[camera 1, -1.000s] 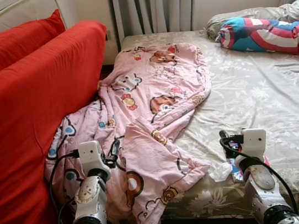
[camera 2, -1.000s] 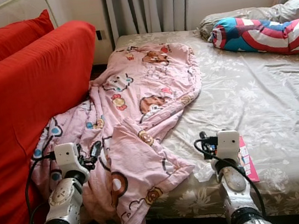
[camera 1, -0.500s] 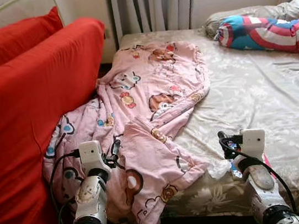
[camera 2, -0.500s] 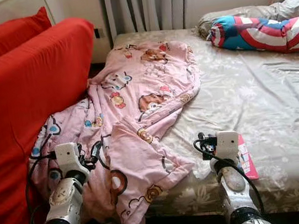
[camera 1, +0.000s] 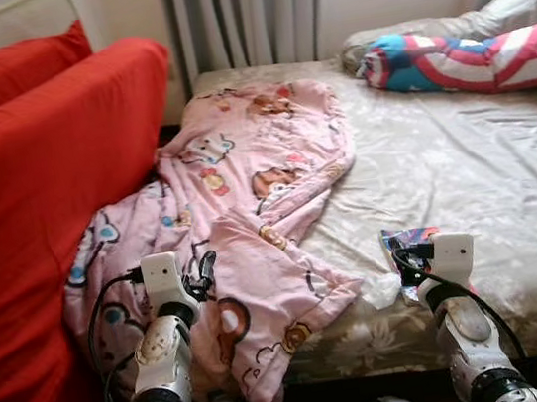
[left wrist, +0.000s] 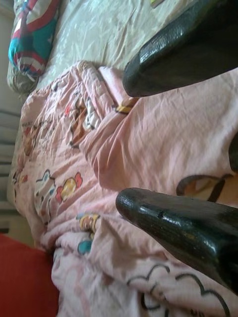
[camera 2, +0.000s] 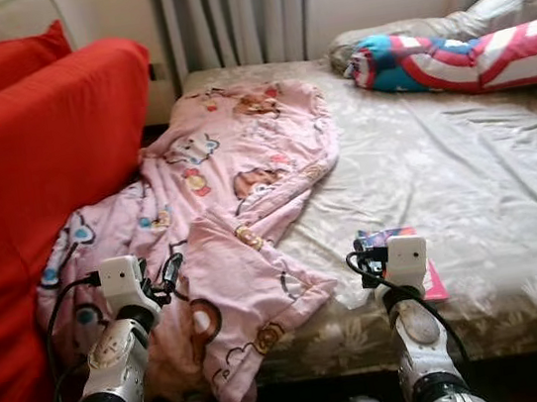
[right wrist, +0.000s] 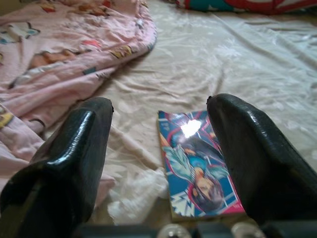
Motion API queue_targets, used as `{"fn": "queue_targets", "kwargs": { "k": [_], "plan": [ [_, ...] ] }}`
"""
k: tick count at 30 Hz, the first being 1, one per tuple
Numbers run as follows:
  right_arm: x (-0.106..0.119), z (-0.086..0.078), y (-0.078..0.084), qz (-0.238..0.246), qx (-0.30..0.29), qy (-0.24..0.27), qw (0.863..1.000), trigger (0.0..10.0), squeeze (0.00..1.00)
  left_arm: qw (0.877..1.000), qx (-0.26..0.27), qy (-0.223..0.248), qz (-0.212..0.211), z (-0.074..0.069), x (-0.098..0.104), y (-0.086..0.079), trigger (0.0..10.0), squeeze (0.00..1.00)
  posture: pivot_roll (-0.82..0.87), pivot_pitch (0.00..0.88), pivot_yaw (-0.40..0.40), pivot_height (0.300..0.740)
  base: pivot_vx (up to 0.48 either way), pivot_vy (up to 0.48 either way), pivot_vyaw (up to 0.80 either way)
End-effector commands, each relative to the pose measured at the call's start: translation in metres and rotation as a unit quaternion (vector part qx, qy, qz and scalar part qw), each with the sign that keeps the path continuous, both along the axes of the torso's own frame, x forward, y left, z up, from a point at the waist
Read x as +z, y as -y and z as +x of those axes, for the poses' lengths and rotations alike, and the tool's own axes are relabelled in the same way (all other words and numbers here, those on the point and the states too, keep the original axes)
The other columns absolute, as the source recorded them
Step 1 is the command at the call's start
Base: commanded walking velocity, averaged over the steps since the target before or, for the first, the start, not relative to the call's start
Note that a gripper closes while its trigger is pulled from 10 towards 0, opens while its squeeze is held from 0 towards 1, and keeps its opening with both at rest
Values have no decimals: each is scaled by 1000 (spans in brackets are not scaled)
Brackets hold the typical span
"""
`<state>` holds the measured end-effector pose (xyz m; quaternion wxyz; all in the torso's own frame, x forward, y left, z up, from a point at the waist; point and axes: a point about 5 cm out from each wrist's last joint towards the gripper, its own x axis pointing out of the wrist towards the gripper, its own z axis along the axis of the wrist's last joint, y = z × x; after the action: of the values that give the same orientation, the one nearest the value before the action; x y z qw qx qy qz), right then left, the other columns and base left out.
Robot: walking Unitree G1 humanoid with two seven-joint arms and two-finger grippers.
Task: Clean up the room
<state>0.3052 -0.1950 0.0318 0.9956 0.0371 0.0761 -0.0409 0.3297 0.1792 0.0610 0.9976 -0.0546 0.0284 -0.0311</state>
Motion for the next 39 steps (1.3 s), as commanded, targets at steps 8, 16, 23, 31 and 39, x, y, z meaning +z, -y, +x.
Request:
{"fn": "queue_targets", "kwargs": {
  "k": [8,16,23,31,39],
  "plan": [
    [-1,1,0,3,2,-13,1000,10000,0,1000,-2,-8,-2,0,-1,-1,10000,0,-51,0,-29,603,0,0,0],
    [-3,0,-3,-1,16,-12,1000,10000,0,1000,-3,-14,1,0,-3,-1,10000,0,-49,0,-29,586,0,0,0],
    [-4,-1,-4,-4,17,-16,1000,10000,0,1000,-5,-17,4,0,-3,0,10000,0,-49,0,-28,586,0,0,0],
    [-9,-4,-6,-21,39,-33,998,10000,0,1000,3,-18,-7,2,-2,0,10000,0,-47,0,-30,586,132,0,0],
    [-16,-7,-2,-31,35,-56,997,10000,0,1000,-2,-17,-1,1,-2,1,10000,0,-49,0,-28,586,316,0,0]
  ]
}}
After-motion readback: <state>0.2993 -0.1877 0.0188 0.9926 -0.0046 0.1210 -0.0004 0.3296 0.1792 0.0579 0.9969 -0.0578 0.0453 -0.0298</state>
